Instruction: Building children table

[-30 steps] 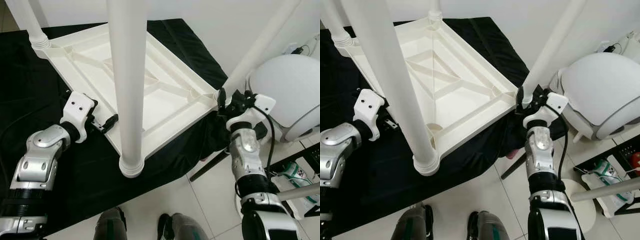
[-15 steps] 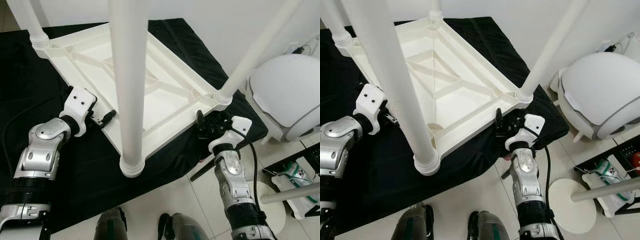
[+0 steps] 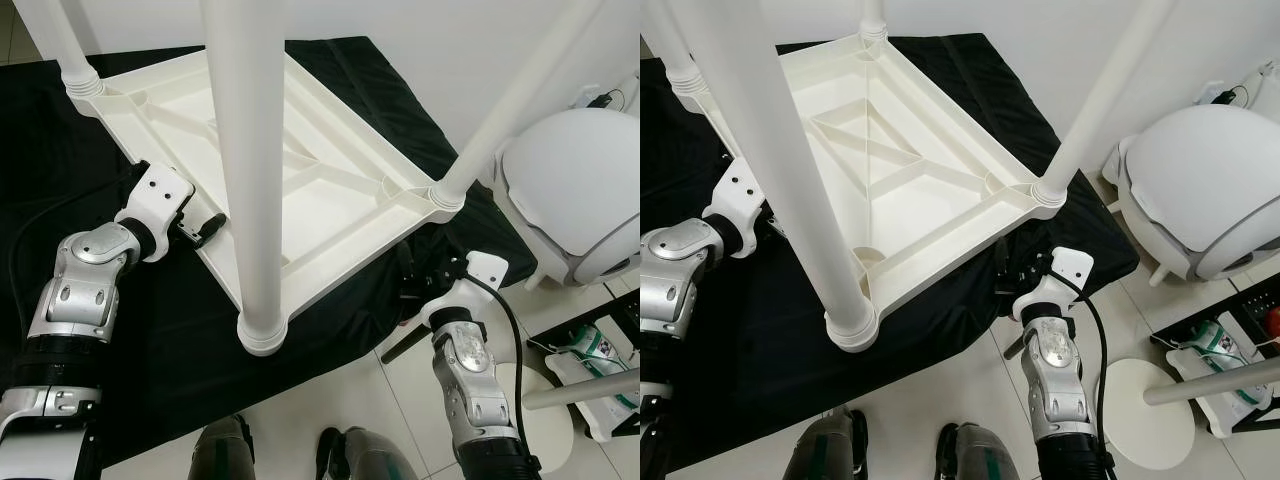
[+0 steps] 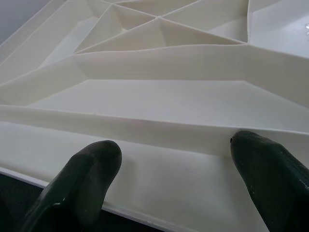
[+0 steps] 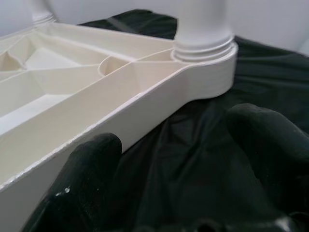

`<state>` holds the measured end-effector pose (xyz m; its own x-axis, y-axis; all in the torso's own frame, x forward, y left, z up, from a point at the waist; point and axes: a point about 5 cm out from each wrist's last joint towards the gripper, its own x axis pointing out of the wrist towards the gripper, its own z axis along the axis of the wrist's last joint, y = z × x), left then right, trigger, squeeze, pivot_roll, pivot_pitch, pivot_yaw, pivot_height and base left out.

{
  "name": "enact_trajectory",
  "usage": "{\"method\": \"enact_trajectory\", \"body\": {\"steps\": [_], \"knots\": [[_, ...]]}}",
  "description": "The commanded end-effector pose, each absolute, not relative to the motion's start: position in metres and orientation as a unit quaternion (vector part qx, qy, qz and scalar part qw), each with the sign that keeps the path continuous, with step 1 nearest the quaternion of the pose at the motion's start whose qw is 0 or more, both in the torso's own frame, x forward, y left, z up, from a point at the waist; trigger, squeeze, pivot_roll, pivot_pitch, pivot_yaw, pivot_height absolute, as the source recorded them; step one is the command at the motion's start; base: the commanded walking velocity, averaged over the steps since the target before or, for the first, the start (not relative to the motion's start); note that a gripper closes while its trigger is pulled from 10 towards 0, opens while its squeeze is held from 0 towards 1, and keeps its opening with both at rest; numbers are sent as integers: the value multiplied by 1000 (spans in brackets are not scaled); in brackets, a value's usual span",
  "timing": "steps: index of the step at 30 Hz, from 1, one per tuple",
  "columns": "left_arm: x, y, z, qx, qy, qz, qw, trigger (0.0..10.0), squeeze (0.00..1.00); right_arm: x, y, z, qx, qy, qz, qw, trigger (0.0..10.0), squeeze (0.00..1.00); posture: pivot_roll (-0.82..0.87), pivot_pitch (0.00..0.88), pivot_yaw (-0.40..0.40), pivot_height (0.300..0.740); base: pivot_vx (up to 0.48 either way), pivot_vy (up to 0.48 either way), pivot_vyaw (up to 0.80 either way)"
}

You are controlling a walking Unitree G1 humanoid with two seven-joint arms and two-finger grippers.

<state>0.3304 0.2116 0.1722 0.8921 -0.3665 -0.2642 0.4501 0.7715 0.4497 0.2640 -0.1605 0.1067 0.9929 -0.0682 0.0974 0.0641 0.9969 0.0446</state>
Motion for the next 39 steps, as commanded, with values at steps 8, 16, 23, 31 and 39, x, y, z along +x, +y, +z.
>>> {"method": "enact_trajectory", "body": {"steps": [8, 16, 23, 31, 39], "knots": [[338, 225, 168, 301, 83, -91, 946, 10000, 0, 261, -167, 102, 20, -20, -51, 998, 10000, 0, 20, 78, -55, 740, 0, 0, 0], [331, 221, 167, 333, 87, -111, 932, 10000, 0, 288, -173, 112, 23, -18, -47, 998, 10000, 0, 29, 80, -55, 740, 0, 0, 0], [323, 218, 163, 351, 96, -132, 922, 10000, 0, 305, -174, 120, 21, -20, -35, 999, 10000, 0, 40, 83, -61, 740, 0, 0, 0], [305, 211, 155, 365, 110, -169, 909, 10000, 0, 330, -176, 124, 25, 4, -18, 1000, 10000, 0, 78, 95, -82, 740, 0, 0, 0], [291, 198, 153, 363, 110, -198, 904, 10000, 0, 346, -170, 126, 88, 26, 33, 995, 10000, 0, 81, 99, -88, 740, 0, 0, 0]]}}
